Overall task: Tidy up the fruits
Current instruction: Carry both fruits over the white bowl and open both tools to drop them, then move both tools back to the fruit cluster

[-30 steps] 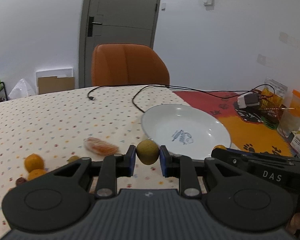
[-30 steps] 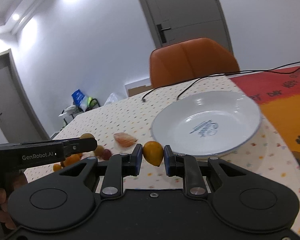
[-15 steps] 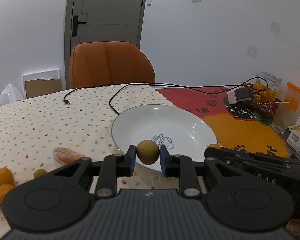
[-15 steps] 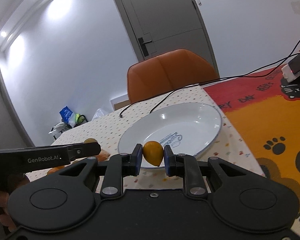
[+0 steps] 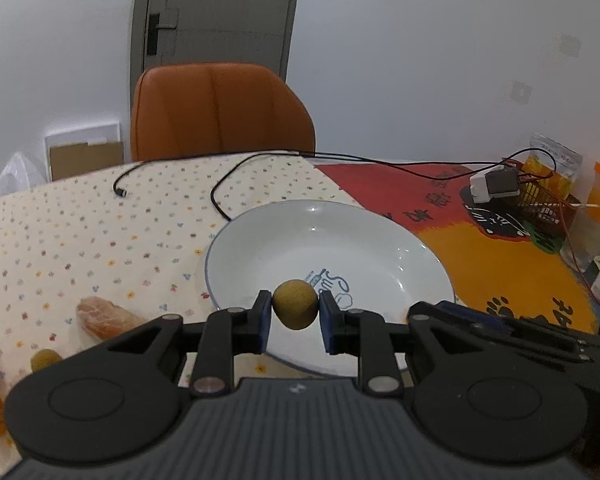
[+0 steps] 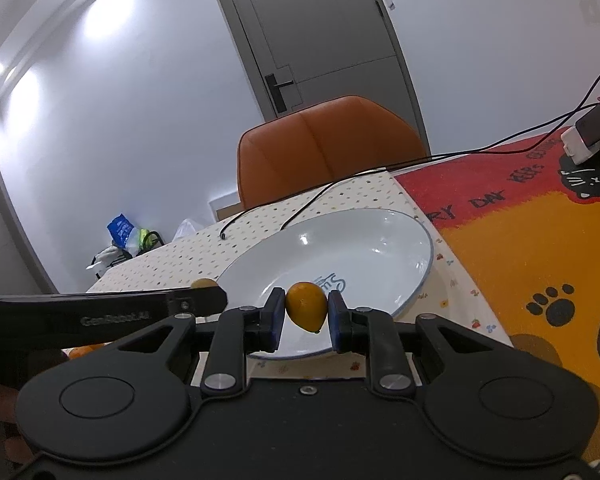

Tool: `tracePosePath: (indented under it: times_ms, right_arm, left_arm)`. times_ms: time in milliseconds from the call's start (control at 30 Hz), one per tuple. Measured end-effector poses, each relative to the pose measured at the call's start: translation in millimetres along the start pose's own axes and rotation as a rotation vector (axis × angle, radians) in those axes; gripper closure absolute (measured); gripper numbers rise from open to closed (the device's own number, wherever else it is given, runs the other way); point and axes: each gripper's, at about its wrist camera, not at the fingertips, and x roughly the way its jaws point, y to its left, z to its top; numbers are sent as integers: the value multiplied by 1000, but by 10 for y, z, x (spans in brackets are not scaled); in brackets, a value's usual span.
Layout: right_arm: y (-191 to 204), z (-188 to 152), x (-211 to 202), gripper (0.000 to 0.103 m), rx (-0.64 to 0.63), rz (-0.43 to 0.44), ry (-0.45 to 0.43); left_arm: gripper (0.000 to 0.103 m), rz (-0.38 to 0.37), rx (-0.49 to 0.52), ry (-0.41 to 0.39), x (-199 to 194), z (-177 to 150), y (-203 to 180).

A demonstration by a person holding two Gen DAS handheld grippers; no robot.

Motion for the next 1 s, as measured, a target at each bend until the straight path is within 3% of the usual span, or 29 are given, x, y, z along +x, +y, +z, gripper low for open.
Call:
tracePosePath:
  times_ms: [233,400,600,867,1000]
  right_arm:
    - [-68,-6,0,71,15,-13,-13]
    - [-86,-44,-107,61,39,-26,-22]
    - [-61,-81,-198,48,52,-19,-16]
    - [89,-63,-237,44,47,-2,0]
    - [185,-68,-295,33,36,-10,-7]
  left_arm:
    - [72,20,-78,-3,-83,4,132]
    - [52,32,-120,4,-203,-31,225]
    - [36,69,-134,-20,-420,-69,309]
    - [23,93,-158,-69,-767,-112,476]
    - [19,113,-162,-85,-943,-175,581]
